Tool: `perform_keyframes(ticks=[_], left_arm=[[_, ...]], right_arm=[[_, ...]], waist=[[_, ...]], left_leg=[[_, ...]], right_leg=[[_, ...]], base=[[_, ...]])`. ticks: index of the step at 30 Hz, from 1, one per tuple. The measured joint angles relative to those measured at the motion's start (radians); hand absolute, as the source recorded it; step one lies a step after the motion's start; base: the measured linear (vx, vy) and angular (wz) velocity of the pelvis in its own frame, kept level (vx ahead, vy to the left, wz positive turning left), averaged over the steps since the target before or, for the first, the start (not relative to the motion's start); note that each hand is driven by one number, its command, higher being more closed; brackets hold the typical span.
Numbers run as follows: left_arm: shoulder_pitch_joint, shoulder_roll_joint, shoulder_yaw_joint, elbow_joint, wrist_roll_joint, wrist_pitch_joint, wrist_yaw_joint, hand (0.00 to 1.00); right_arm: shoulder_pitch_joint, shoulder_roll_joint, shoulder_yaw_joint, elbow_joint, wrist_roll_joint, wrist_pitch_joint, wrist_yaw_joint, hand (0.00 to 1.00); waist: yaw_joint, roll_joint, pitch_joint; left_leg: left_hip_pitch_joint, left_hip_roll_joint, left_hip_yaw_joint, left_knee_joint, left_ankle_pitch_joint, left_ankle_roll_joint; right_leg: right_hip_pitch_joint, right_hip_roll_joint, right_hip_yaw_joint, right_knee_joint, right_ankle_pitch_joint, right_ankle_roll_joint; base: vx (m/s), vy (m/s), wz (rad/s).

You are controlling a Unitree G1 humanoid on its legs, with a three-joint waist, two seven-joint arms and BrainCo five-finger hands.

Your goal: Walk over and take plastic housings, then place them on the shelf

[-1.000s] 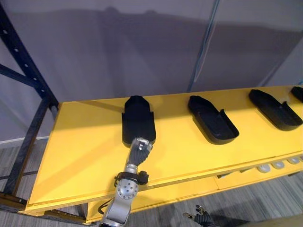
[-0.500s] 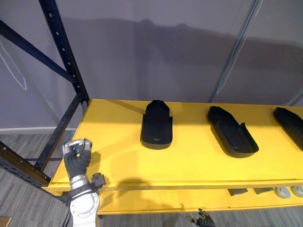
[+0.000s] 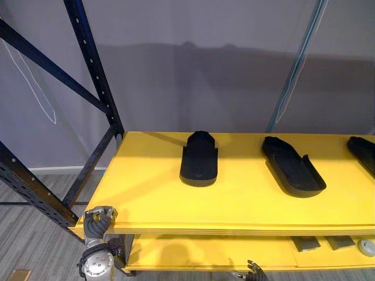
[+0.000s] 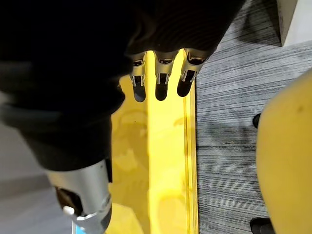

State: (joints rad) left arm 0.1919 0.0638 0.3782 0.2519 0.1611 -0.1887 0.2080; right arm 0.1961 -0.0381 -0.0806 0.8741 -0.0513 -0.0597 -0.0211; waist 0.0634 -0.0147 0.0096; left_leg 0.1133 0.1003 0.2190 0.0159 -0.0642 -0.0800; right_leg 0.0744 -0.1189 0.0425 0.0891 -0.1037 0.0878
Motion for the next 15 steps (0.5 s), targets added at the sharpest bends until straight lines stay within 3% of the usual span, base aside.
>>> perform_keyframes(ticks=[7, 11, 15], left_arm=[[-0.031, 0.031, -0.004, 0.053, 0.003, -0.028, 0.012, 0.00], [-0.026, 0.012, -0.015, 0.032, -0.021, -0.023, 0.062, 0.00], [0.028, -0.041, -0.053, -0.119, -0.024, 0.005, 0.129, 0.00]], right_arm=[[-0.053, -0.014, -0.039, 0.089, 0.001, 0.000, -0.018, 0.00], [-0.065, -0.012, -0.038, 0.088, 0.002, -0.001, -0.033, 0.00], [-0.068, 0.004, -0.035, 0.075, 0.007, -0.002, -0.056, 0.00]], waist=[[-0.001, 0.018, 0.011], [-0.023, 0.017, 0.023], [-0.022, -0.004, 0.057]], left_leg=[[0.027, -0.015, -0.014, -0.105, 0.068, 0.006], [0.025, -0.024, -0.046, -0.106, 0.074, 0.014], [0.030, -0.028, -0.055, -0.102, 0.074, 0.014]], right_leg=[[-0.002, 0.002, -0.003, -0.036, 0.025, 0.007], [0.017, -0.009, -0.031, -0.047, 0.023, 0.009], [0.031, -0.014, -0.048, -0.045, 0.020, 0.013]], base=[[-0.03, 0.000, 0.04], [-0.02, -0.004, 0.18], [0.02, -0.011, 0.11]])
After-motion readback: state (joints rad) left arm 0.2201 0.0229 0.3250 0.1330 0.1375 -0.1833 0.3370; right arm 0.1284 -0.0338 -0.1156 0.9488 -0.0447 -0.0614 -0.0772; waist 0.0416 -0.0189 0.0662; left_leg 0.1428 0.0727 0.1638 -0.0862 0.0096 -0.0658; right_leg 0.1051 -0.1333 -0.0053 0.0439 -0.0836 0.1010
